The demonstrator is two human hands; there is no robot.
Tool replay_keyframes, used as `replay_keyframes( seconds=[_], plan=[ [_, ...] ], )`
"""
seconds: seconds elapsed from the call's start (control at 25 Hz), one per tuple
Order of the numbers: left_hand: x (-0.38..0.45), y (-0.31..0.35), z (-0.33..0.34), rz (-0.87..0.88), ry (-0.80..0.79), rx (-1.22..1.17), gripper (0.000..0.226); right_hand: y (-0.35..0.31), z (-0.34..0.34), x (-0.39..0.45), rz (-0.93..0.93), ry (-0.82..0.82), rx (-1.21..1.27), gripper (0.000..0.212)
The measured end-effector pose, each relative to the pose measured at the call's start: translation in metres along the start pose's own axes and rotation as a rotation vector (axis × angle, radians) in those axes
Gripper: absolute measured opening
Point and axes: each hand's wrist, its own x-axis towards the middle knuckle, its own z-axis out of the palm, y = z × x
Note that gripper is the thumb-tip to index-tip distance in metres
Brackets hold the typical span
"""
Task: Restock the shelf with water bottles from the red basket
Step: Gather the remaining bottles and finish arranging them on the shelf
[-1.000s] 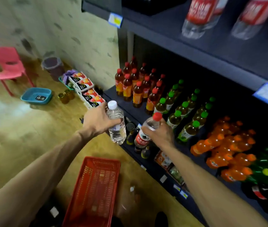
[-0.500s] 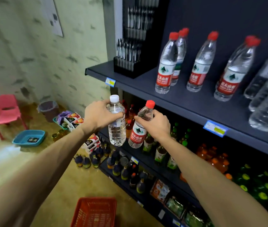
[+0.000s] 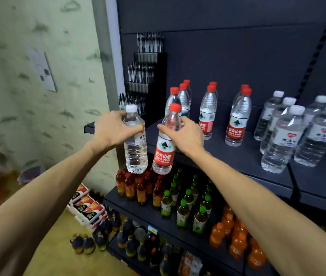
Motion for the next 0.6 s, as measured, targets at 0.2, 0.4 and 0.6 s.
replay_keyframes(
  seconds=[0.2, 0.4, 0.6],
  plan=[
    [0.021, 0.029, 0.002, 0.047, 0.035, -0.044, 0.044, 0.012, -0.042, 0.03, 0.055, 0.105, 0.008, 0.051],
    [0.036, 0.048, 0.002, 0.082, 0.048, -0.062, 0.045, 0.027, -0.061, 0.048, 0.102, 0.148, -0.089, 0.065],
    [0.044, 0.057, 0.004, 0.115, 0.055, -0.049, 0.057, 0.04, -0.061, 0.056, 0.117, 0.098, -0.102, 0.058]
  ],
)
